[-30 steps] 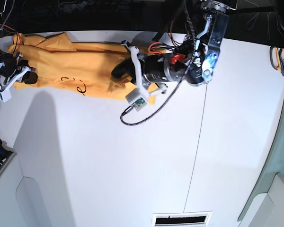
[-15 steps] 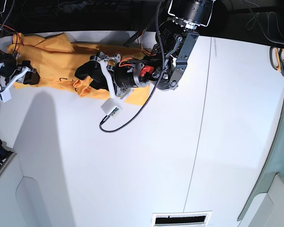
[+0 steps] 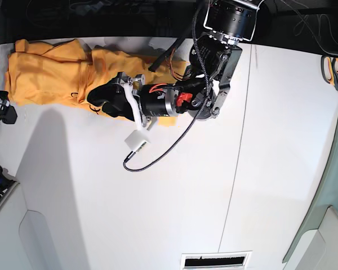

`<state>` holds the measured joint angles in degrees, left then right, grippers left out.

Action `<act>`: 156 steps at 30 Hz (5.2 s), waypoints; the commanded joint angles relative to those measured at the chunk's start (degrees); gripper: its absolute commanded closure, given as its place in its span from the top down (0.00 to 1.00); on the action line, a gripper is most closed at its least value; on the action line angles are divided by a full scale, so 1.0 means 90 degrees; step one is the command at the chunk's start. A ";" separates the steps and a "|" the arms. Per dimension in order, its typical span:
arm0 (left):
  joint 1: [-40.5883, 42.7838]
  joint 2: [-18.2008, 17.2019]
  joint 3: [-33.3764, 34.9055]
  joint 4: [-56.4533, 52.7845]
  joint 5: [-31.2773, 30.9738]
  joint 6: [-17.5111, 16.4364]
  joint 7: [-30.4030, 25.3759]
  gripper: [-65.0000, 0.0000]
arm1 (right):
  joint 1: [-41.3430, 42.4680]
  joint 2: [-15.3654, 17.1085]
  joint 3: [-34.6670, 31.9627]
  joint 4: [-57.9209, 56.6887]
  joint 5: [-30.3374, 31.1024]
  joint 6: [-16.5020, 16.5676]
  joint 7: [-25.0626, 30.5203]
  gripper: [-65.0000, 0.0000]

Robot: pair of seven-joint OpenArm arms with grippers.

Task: Layout the t-shirt on the table in an organized manner, then fold the t-shirt properly
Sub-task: 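Carry the strip end with the left gripper toward the right gripper, then fold the strip over again with both grippers toward the collar, then press and tuck the folded bundle edges with both grippers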

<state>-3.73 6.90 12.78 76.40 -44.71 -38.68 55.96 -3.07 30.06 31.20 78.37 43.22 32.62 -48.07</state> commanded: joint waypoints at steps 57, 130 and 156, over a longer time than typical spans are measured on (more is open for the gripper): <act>0.1576 -0.1494 -0.1906 0.0002 0.0000 -0.0147 -0.0716 0.62 | -0.0168 -0.2293 -0.3847 0.1647 0.0080 0.0160 -0.0389 0.39; -0.0991 -0.2293 -0.0505 0.0658 -0.0143 -0.0147 0.0301 0.02 | 0.1086 -0.1625 -0.3031 0.1081 -0.0197 0.0075 0.0121 0.00; -0.0090 -0.1491 -0.0505 -0.1173 0.1365 -0.0147 -0.1783 0.02 | 0.1666 -0.2378 -0.4505 -0.1957 -0.2489 -0.0102 0.1603 0.00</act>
<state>-3.68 -6.50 8.19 65.32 -32.56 -40.10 39.64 11.92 8.40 -9.37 60.97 23.99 33.47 -30.59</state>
